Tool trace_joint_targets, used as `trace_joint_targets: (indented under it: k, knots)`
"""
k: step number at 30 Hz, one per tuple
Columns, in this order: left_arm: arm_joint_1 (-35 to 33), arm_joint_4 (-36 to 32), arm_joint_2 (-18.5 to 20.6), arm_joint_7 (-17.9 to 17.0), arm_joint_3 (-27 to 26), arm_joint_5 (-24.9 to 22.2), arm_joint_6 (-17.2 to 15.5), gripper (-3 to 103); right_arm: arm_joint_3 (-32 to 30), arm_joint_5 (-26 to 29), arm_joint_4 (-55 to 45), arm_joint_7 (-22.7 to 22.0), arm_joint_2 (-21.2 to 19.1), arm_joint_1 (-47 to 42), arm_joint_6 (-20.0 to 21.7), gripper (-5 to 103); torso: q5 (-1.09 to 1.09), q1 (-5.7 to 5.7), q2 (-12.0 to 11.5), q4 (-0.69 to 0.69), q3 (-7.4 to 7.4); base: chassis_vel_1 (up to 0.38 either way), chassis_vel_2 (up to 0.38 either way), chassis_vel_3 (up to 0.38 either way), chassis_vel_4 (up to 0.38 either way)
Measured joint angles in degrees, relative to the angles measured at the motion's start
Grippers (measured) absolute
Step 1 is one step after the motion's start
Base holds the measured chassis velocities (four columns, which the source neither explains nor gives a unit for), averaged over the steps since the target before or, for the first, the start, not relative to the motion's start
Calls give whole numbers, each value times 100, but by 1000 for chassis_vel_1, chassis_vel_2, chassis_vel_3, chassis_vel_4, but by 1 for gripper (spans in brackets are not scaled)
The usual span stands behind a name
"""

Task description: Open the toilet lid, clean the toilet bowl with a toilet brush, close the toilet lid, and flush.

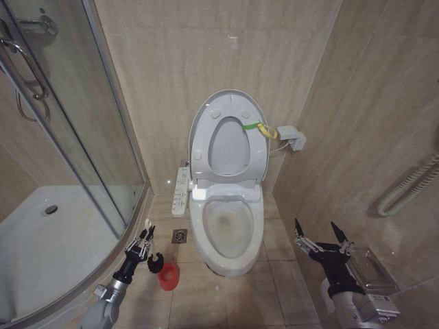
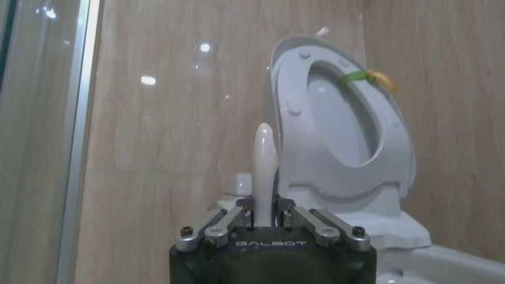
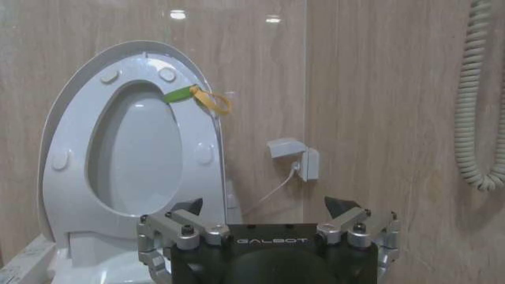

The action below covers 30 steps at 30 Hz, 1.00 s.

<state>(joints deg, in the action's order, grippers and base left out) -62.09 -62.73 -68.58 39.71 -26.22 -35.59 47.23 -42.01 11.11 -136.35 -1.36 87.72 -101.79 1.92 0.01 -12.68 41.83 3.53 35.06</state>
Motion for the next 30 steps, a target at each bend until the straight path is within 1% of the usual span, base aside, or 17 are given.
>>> trace_joint_targets:
  k: [4,9,12,14,18,30]
  knots:
    - [232,334,-43,159,84,-238,-5,18,0,0,0,0,0,0,0,100,0,0,0,0,0,0,0,0,0]
    - [401,516,-127,267,200,-386,-9,18,0,0,0,0,0,0,0,100,0,0,0,0,0,0,0,0,0]
    - [433,519,-165,268,243,-398,-10,18,0,0,0,0,0,0,0,100,-1,0,0,0,0,0,0,0,0]
    - [450,515,-190,266,262,-396,-11,18,0,0,0,0,0,0,0,100,-1,0,0,1,0,0,0,0,0]
    - [406,288,-255,85,281,-217,-15,18,0,0,0,0,0,0,0,100,0,0,0,1,0,0,0,0,0]
    - [255,83,-318,-27,249,-15,-22,18,0,0,0,0,0,0,0,100,0,0,0,0,0,0,0,0,0]
